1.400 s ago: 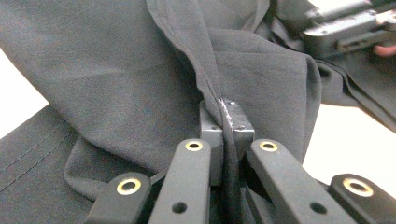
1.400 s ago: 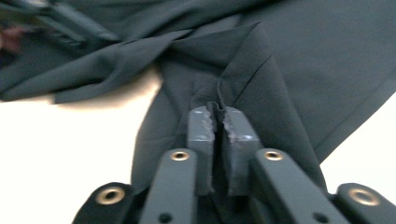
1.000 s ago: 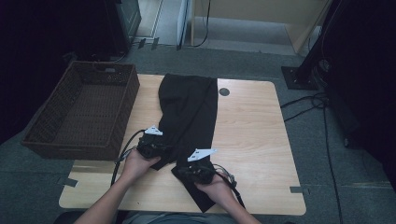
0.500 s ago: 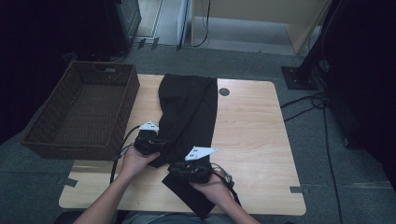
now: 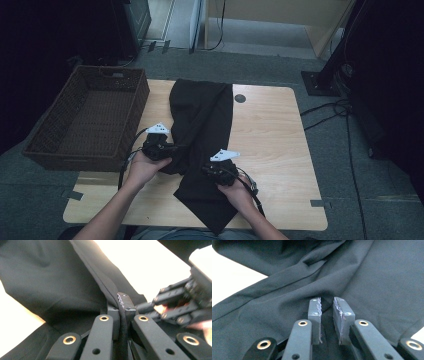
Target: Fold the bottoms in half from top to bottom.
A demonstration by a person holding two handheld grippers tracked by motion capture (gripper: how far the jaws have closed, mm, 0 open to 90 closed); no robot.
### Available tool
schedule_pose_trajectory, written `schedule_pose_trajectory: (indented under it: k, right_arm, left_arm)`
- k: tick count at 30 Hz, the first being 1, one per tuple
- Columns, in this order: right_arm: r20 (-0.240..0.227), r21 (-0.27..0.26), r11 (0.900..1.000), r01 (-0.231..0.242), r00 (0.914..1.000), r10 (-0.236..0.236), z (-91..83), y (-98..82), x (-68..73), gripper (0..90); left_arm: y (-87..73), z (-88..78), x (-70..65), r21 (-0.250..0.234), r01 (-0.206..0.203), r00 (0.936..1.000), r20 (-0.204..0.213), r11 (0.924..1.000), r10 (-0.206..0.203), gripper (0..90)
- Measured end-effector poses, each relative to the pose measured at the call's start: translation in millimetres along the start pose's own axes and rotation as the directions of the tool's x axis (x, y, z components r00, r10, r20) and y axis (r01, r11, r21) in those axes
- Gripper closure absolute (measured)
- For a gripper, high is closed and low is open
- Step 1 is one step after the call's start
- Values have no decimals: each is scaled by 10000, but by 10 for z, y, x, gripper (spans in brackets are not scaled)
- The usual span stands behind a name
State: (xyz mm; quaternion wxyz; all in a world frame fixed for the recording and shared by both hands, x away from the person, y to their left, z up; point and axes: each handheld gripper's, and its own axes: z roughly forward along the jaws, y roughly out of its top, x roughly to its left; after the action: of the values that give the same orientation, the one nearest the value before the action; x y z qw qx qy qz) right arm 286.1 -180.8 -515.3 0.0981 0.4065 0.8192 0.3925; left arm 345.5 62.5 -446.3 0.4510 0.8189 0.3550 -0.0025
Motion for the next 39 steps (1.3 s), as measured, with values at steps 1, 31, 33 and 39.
schedule_pose_trajectory:
  k: [1,31,33,39]
  right_arm:
    - [33,-86,9999,73,10000,-73,0,-16,20,769]
    - [1565,-1777,9742,-1391,9734,1676,63,488,-578,459]
    - [1467,-1614,9762,-1448,9747,1688,206,521,-552,441]
    - [1794,-914,9892,-1146,9752,1295,429,501,-488,480]
  left_arm:
    - [21,4,-17,-53,8,9999,106,10000,-8,895]
    - [-363,762,-311,1133,95,9982,570,9935,-160,780]
    - [-388,733,-317,1174,117,9977,645,9930,-193,751]
    - [-377,574,-314,1333,207,9963,803,9909,-317,699]
